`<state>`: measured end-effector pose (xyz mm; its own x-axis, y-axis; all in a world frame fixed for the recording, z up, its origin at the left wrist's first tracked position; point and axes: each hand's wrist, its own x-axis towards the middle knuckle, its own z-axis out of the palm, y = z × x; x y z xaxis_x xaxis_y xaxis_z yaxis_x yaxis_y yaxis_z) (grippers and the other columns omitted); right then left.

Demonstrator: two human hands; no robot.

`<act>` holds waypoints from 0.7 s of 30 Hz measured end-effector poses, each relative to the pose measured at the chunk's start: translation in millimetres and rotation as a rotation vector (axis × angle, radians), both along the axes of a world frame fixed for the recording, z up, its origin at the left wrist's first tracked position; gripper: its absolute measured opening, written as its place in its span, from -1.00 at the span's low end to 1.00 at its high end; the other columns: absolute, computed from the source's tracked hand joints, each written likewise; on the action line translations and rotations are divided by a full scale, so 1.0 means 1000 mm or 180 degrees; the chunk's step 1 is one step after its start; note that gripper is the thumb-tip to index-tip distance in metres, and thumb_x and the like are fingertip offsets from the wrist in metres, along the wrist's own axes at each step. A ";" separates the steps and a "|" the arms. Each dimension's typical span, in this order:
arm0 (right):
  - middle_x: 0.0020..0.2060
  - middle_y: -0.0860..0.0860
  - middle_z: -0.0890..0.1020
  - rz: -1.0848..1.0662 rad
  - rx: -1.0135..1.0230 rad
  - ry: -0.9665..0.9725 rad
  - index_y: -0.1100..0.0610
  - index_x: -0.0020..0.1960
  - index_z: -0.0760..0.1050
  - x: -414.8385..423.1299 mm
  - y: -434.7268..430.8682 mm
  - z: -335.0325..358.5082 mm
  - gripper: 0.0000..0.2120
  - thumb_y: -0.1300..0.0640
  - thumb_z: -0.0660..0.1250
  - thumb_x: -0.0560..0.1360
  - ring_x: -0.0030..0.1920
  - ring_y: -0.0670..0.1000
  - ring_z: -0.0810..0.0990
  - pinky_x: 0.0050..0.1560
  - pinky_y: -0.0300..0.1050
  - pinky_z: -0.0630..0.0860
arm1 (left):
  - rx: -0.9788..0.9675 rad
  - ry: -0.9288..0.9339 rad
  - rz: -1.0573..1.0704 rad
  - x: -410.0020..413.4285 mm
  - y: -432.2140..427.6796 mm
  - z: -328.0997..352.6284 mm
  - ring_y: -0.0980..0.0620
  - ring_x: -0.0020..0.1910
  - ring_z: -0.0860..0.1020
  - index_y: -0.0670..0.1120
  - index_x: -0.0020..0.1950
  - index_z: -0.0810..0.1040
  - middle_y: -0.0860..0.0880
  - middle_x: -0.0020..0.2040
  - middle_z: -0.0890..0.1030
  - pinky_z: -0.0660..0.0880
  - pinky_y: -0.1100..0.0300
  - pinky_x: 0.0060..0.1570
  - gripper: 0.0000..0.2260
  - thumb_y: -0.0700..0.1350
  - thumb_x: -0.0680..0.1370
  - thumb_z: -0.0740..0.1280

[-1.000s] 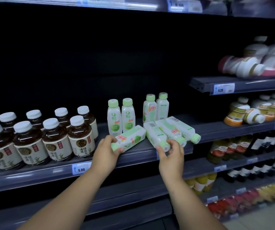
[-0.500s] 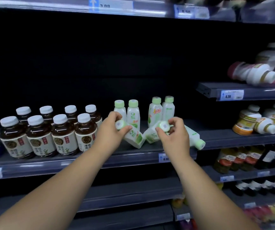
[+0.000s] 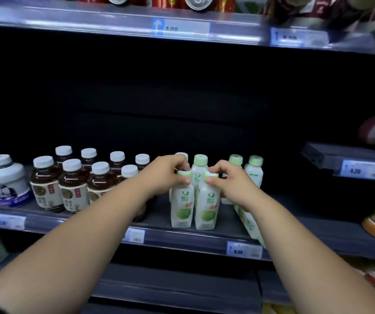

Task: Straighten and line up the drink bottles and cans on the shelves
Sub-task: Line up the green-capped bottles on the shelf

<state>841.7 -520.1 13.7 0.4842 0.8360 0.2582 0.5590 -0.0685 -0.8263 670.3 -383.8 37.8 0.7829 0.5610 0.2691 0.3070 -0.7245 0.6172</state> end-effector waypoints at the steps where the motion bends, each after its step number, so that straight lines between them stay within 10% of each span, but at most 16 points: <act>1: 0.01 -0.13 0.63 0.0044 0.0001 0.0025 -0.11 -0.07 0.55 0.000 0.003 0.000 -0.86 0.03 0.50 0.47 0.06 0.02 0.62 0.08 0.10 0.61 | 0.0047 0.0122 -0.0081 -0.001 0.002 0.004 0.12 -0.09 0.55 0.10 -0.13 0.54 0.15 -0.11 0.58 0.46 0.22 -0.12 -0.79 -0.07 0.42 0.56; 21: -0.26 -0.17 0.61 0.0703 -0.0647 0.0084 0.09 -0.08 0.62 -0.011 0.016 0.038 -0.86 0.09 0.54 0.44 -0.27 -0.14 0.54 -0.17 -0.09 0.54 | 0.0217 0.0816 -0.0793 -0.012 0.047 0.032 0.06 -0.17 0.56 0.02 -0.14 0.57 0.02 -0.13 0.62 0.52 0.11 -0.10 -0.72 0.00 0.32 0.62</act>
